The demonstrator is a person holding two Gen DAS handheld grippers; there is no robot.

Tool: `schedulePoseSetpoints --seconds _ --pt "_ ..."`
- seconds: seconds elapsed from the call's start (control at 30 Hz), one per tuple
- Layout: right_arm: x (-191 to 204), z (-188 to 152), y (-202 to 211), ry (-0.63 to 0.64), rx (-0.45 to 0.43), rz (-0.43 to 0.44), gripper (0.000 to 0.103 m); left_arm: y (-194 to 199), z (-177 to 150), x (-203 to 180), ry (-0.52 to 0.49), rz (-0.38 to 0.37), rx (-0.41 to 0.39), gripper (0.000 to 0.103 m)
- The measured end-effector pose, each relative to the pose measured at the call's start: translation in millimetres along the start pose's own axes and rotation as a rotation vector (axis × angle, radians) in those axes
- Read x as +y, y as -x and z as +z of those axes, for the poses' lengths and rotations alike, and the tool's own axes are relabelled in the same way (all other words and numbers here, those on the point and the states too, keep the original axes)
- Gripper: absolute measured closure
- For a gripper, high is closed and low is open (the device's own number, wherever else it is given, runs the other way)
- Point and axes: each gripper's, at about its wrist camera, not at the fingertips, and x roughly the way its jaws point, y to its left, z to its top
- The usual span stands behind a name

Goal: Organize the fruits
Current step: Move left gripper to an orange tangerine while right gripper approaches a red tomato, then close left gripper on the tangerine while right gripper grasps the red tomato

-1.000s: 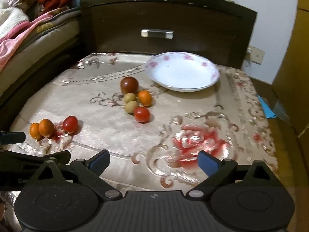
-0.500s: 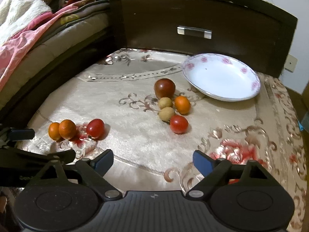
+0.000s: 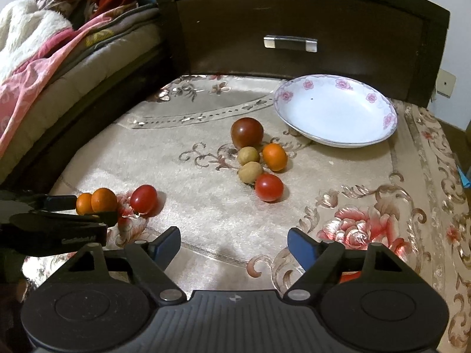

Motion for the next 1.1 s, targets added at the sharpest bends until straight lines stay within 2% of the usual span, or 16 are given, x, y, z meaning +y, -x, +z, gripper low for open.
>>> schedulePoseSetpoints --seconds 0.13,0.37,0.43,0.5,0.53,0.67,0.87,1.1 --pt "2 -2 -4 0.005 0.015 0.006 0.030 -5 1 1 0.006 -0.015 -0.005 0.037" --pt "8 -2 -12 0.020 0.041 0.030 0.038 -7 2 8 0.060 -0.074 0.003 0.042" --pt "10 -2 -13 0.024 0.046 0.036 0.039 -6 2 10 0.068 -0.080 0.005 0.046" --pt "12 -1 -13 0.030 0.043 0.043 0.039 -4 2 13 0.073 -0.110 0.013 0.067" --pt "13 0 -13 0.034 0.038 0.046 0.039 -4 3 14 0.077 -0.124 0.017 0.068" --pt "20 5 -16 0.055 0.029 0.053 0.039 -5 0 10 0.044 -0.089 0.019 0.066" --pt "29 6 -19 0.072 0.029 0.070 0.039 -7 3 15 0.074 -0.099 0.019 0.066" --pt "27 14 -28 0.075 0.020 0.108 0.039 -1 8 13 0.044 -0.124 0.048 0.065"
